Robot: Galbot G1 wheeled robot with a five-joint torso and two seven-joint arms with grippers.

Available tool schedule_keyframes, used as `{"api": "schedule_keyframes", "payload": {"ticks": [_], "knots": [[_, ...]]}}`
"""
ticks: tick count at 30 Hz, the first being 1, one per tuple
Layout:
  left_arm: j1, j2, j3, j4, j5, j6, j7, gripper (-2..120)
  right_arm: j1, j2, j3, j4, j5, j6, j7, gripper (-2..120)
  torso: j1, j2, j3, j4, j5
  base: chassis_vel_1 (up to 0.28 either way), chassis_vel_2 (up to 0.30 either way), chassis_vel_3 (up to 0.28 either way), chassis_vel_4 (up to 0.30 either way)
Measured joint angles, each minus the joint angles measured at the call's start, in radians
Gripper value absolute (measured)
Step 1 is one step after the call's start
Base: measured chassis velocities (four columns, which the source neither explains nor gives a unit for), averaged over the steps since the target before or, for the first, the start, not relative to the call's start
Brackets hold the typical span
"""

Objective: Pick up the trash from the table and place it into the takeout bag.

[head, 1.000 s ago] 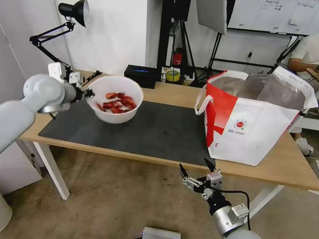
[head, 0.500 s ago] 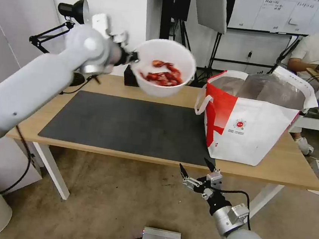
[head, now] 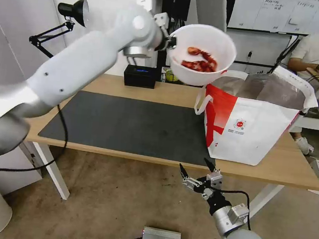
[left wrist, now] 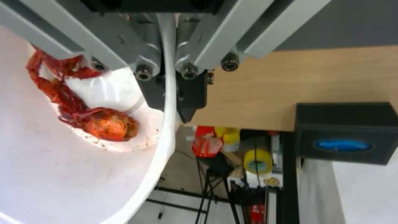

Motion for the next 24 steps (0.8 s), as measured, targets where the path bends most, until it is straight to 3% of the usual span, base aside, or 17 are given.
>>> {"api": "schedule_keyframes", "payload": {"ticks": [5, 20, 24], "knots": [[-0.004, -0.074, 0.016, 0.035, 0.036, -0.049, -0.027, 0, 0.0, 0.0, 0.0, 0.0, 0.0, 0.0, 0.0, 100, 0.0, 0.0, 0.0, -0.0003, 0.0001, 0.0, 0.0, 0.0, 0.0], [0.027, -0.16, 0.057, 0.044, 0.105, -0.147, -0.032, 0, 0.0, 0.0, 0.0, 0.0, 0.0, 0.0, 0.0, 100, 0.0, 0.0, 0.0, 0.0, -0.0001, 0.0, 0.0, 0.0, 0.0], [0.036, -0.188, 0.066, 0.061, 0.127, -0.158, -0.01, 0, 0.0, 0.0, 0.0, 0.0, 0.0, 0.0, 0.0, 100, 0.0, 0.0, 0.0, 0.0, -0.0001, 0.0, 0.0, 0.0, 0.0]]}}
